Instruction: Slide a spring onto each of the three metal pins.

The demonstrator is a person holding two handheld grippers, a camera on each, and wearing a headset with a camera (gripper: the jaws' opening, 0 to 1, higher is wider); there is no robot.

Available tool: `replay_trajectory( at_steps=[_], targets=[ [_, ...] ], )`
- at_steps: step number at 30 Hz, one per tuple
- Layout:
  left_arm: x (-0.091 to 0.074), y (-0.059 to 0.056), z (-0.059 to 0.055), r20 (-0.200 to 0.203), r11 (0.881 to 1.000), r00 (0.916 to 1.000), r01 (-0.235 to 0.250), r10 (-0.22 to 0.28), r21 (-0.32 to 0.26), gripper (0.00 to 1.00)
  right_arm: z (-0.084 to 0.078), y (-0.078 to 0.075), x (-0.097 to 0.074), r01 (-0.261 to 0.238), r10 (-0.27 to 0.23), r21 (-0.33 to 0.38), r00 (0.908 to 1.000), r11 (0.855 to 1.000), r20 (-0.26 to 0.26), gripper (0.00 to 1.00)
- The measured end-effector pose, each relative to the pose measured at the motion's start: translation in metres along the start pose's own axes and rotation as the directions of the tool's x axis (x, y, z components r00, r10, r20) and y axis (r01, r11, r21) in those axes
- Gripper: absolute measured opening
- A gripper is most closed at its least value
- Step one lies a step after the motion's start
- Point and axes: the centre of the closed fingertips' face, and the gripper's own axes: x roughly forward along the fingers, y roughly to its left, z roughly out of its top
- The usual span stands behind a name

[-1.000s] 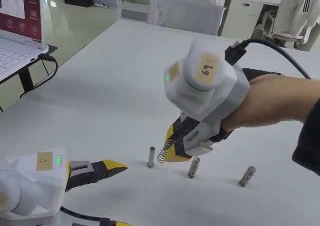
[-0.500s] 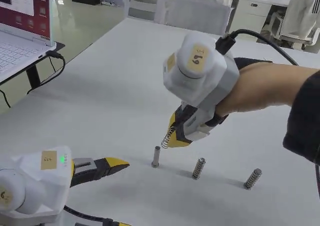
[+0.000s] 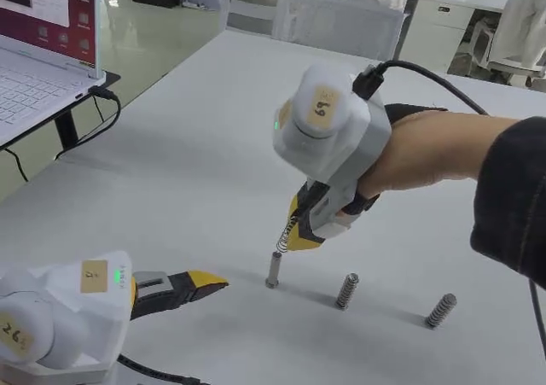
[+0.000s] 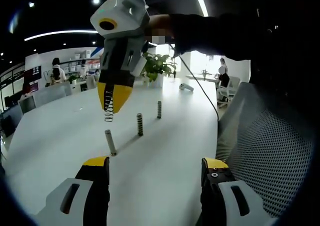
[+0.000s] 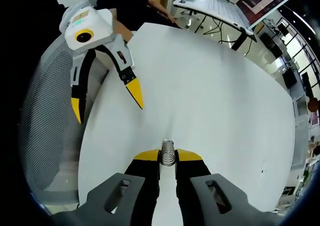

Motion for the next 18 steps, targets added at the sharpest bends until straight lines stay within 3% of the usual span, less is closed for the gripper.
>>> replay_trajectory(
  at_steps=[18],
  targets=[
    [0.0,0.0,0.001,0.001,1.0,1.0,-0.002,0.002,-0.004,0.7,-0.004,-0.004,0.018,-0.034,0.034,0.013,0.9991,0.999,-0.025,0.09]
  ],
)
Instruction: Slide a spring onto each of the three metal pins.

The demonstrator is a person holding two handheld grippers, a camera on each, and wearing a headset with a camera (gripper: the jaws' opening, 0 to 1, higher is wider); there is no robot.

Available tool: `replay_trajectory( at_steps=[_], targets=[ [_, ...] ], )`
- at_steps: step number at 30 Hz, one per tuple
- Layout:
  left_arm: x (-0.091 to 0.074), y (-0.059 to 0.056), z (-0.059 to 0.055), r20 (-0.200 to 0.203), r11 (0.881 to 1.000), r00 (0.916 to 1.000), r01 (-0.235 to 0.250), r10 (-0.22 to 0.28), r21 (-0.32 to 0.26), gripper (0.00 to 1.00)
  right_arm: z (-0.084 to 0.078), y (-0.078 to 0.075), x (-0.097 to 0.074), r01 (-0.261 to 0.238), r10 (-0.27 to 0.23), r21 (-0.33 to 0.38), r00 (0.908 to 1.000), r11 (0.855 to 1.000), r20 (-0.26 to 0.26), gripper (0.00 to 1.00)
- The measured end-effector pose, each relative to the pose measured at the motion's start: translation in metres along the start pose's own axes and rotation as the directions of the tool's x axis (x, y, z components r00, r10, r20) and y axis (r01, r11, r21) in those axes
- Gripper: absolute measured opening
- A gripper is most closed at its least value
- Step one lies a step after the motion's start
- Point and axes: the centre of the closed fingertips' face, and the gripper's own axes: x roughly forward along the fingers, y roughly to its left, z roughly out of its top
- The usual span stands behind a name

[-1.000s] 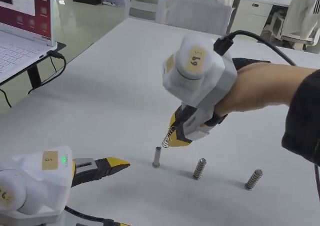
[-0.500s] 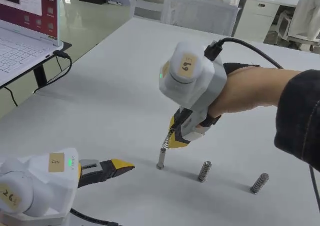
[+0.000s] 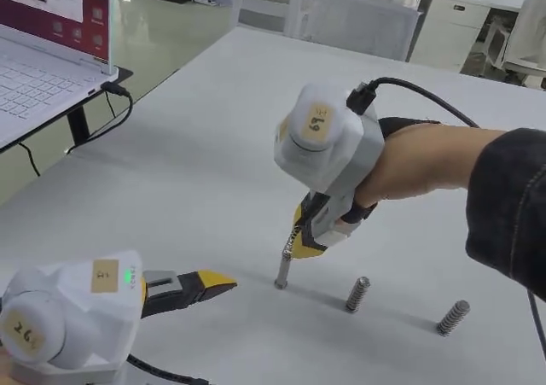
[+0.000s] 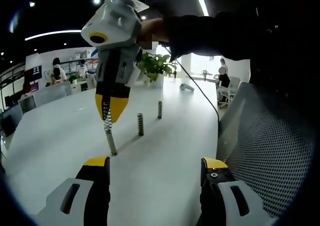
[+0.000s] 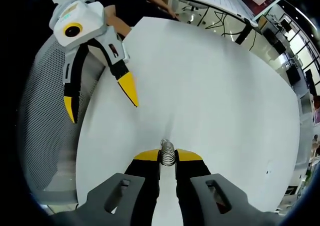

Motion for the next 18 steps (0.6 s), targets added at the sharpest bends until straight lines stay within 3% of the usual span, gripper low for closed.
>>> replay_trajectory(
  at_steps=[18],
  targets=[
    [-0.001,0.002,-0.002,0.002,1.0,1.0,-0.007,0.007,-0.004,0.69,-0.006,0.001,0.018,-0.024,0.024,-0.006,0.9986,1.0,-0.047,0.09]
  ],
)
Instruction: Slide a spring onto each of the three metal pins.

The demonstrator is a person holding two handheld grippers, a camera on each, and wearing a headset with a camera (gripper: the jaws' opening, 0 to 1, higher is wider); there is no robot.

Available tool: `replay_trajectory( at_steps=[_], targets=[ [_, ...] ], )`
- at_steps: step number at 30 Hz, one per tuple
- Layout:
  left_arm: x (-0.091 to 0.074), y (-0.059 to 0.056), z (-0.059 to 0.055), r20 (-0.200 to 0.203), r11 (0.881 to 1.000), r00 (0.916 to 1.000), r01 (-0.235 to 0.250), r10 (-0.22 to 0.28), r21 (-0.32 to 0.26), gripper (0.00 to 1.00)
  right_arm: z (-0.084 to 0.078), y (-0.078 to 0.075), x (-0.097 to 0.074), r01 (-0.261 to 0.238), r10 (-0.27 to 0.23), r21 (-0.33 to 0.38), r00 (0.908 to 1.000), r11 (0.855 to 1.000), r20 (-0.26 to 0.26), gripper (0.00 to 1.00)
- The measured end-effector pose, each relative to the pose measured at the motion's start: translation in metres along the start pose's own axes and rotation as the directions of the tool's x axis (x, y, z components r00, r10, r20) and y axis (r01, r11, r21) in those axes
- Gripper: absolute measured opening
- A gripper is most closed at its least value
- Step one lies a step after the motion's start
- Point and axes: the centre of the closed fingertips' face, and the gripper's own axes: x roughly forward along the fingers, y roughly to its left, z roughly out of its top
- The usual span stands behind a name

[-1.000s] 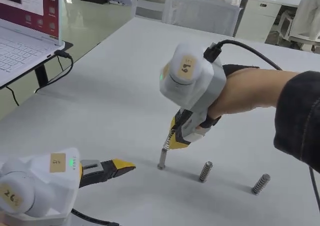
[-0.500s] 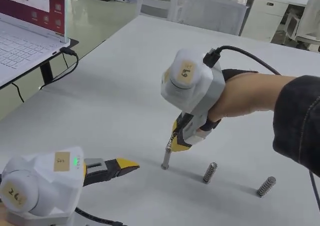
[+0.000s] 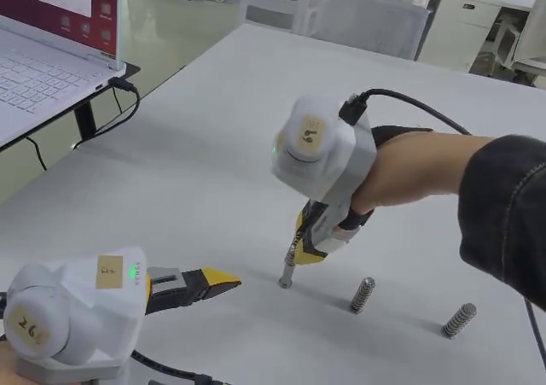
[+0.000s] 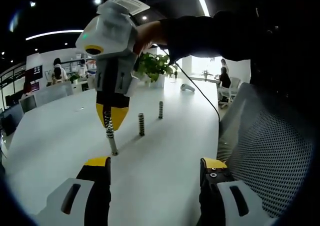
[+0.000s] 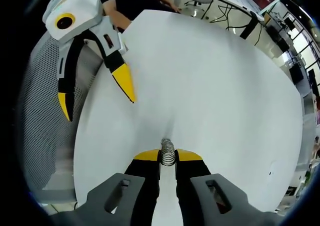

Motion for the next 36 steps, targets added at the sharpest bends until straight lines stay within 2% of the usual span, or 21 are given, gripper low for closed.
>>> replay_trajectory(
  at_steps=[18,36],
  targets=[
    [0.0,0.001,0.0,0.006,1.0,1.0,-0.003,0.003,-0.002,0.68,-0.005,0.014,0.022,-0.043,0.043,-0.009,0.9979,0.999,-0.049,0.09],
    [0.001,0.0,0.001,0.006,1.0,1.0,-0.004,0.004,-0.003,0.67,-0.012,0.02,0.038,-0.043,0.043,0.001,0.9971,0.999,-0.062,0.1]
  ],
)
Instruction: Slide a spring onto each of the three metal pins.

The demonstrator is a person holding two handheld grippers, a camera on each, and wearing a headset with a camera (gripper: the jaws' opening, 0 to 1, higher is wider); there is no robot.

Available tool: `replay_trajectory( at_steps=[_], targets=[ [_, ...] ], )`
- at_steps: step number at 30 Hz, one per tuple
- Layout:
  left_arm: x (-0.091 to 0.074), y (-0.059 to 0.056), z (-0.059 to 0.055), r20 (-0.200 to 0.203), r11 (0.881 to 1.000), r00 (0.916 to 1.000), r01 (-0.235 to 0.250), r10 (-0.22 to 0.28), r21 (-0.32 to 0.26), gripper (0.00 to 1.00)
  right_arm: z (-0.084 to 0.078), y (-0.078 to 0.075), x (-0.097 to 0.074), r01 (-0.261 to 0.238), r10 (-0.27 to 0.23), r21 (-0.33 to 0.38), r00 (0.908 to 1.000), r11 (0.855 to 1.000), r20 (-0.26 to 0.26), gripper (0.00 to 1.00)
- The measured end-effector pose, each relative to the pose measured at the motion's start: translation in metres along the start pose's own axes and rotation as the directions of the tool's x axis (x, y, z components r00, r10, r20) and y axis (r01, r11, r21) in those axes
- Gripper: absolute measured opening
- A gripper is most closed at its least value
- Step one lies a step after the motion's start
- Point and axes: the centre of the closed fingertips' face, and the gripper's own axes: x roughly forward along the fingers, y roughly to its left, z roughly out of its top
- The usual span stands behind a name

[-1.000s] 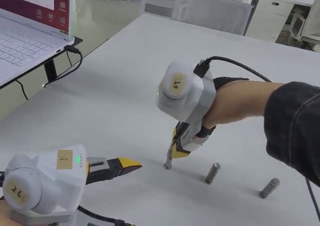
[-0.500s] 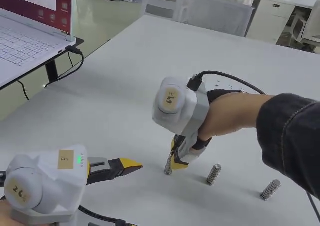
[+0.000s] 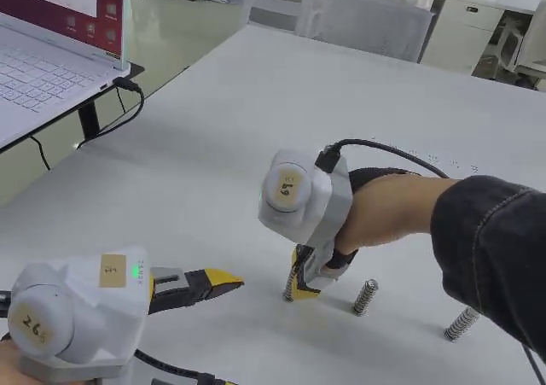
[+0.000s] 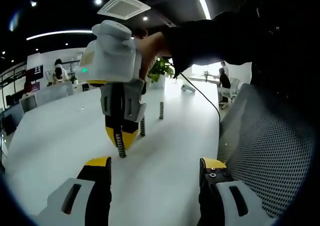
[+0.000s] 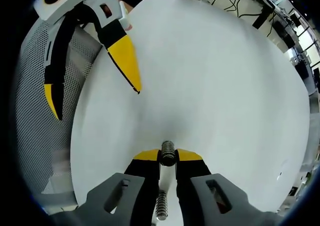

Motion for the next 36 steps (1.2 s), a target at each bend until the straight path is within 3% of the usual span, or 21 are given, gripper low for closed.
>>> replay_trajectory(
  at_steps=[19,36],
  targets=[
    [0.0,-0.001,-0.001,-0.003,1.0,1.0,0.007,-0.007,0.001,0.68,-0.011,0.0,-0.002,-0.002,0.0,0.06,0.9997,0.998,0.023,0.18],
    [0.002,-0.002,-0.001,-0.005,1.0,0.9999,0.015,-0.015,0.003,0.68,-0.025,0.016,-0.018,-0.003,-0.008,0.136,0.9965,0.991,0.083,0.21]
  ],
)
